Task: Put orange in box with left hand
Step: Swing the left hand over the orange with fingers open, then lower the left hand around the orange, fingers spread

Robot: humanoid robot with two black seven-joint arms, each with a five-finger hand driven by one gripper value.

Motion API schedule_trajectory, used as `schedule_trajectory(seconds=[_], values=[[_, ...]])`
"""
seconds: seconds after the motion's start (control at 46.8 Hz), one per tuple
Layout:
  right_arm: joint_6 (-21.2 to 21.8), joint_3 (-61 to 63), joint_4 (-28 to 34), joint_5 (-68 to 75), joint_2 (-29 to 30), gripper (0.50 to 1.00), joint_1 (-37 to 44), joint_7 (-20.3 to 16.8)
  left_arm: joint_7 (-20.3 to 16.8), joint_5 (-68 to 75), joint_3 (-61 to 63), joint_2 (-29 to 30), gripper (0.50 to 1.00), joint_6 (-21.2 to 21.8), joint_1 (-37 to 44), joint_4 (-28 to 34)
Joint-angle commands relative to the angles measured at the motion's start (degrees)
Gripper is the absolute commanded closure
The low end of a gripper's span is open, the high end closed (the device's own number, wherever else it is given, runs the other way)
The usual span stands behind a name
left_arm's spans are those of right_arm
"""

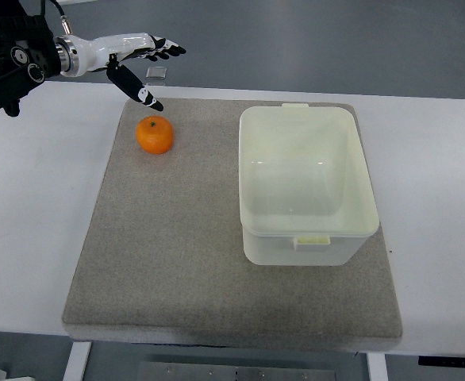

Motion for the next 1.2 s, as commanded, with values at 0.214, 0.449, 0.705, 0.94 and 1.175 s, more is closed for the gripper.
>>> schedule_trajectory(seconds=[0.214, 0.449, 0.705, 0.94, 1.175], values=[[0.0, 0.0, 0.0, 0.0, 0.0, 0.556, 0.0, 0.0, -9.0, 14.5, 0.5, 0.2, 0.525, 0.0, 0.3, -0.3], [0.0, 0.0, 0.0, 0.0, 0.0, 0.556, 0.0, 0.0, -13.5, 17.2, 5.1, 0.2, 0.527, 0.2, 0.0, -0.2], [0.0, 0.0, 0.1, 0.0, 0.0, 0.556, 0.0, 0.0, -13.7, 17.6, 6.5, 0.1, 0.546, 1.0, 0.2, 2.0], [0.0, 0.0, 0.0, 0.0, 0.0, 0.556, 0.0, 0.0, -13.8, 18.0, 7.5, 0.0, 0.568, 3.2, 0.3, 4.9], [0.0, 0.0, 0.0, 0.0, 0.0, 0.556, 0.0, 0.0, -13.8, 18.3, 13.6, -0.8, 0.579, 8.8, 0.2, 4.9]])
